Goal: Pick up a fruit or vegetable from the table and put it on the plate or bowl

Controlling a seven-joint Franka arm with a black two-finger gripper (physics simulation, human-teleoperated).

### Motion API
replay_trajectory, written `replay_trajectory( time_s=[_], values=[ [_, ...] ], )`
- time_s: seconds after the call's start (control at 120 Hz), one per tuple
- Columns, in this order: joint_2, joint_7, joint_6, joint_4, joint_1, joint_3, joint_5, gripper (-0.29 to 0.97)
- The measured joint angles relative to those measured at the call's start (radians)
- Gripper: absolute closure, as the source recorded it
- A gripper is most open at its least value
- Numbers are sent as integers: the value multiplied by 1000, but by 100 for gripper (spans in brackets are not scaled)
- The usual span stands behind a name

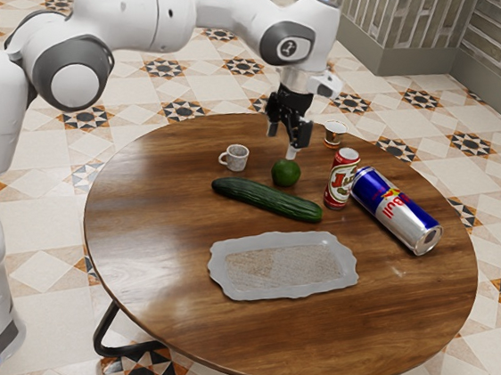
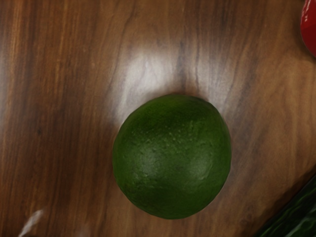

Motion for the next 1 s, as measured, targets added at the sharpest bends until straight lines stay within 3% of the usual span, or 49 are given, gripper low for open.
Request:
replay_trajectory(
  time_s=[1.0],
  values=[
    [16, 7, 168, -104, -2, 0, -3, 0]
  ],
)
